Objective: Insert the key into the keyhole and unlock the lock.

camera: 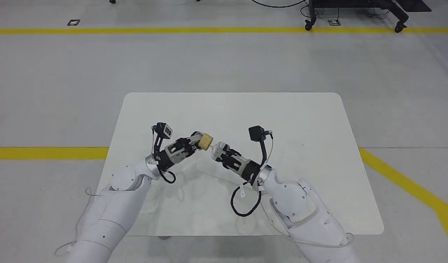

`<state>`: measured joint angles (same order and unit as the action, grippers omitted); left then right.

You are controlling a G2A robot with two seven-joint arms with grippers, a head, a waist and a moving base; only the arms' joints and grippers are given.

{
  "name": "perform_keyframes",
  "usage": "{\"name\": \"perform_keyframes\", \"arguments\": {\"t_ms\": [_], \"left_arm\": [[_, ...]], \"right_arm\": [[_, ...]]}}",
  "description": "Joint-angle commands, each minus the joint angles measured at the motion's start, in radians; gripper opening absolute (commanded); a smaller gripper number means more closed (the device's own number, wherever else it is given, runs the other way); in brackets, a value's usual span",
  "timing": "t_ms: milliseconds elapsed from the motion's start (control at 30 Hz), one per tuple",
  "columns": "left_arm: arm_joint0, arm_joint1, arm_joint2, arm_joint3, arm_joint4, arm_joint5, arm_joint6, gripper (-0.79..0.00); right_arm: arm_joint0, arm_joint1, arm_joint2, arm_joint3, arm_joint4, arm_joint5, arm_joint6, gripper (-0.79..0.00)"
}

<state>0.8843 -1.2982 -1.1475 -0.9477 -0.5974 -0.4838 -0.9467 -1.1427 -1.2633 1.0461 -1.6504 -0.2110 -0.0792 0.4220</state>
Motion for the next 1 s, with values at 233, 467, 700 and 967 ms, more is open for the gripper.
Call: {"name": "perform_keyframes", "arguments": {"t_ms": [233, 467, 700, 967], "left_arm": [[0.001, -0.002, 0.008, -0.006, 0.04, -0.008, 0.024, -0.785], [0.005, -0.003, 0.004, -0.009, 0.042, -0.014, 0.027, -0.785], [0.009, -0.003, 0.003, -0.016, 0.052, -0.014, 0.034, -0.785], [0.012, -0.004, 0.003, -0.019, 0.058, -0.009, 0.034, -0.785]], "right_arm": [[0.001, -0.003, -0.004, 0.0, -0.015, 0.016, 0.004, -0.785], [-0.004, -0.008, -0.01, -0.004, -0.039, 0.048, -0.025, -0.785], [-0.006, -0.013, -0.018, 0.004, -0.03, 0.045, -0.028, -0.785], [0.001, -0.019, -0.023, 0.018, -0.019, 0.032, -0.023, -0.785]]}}
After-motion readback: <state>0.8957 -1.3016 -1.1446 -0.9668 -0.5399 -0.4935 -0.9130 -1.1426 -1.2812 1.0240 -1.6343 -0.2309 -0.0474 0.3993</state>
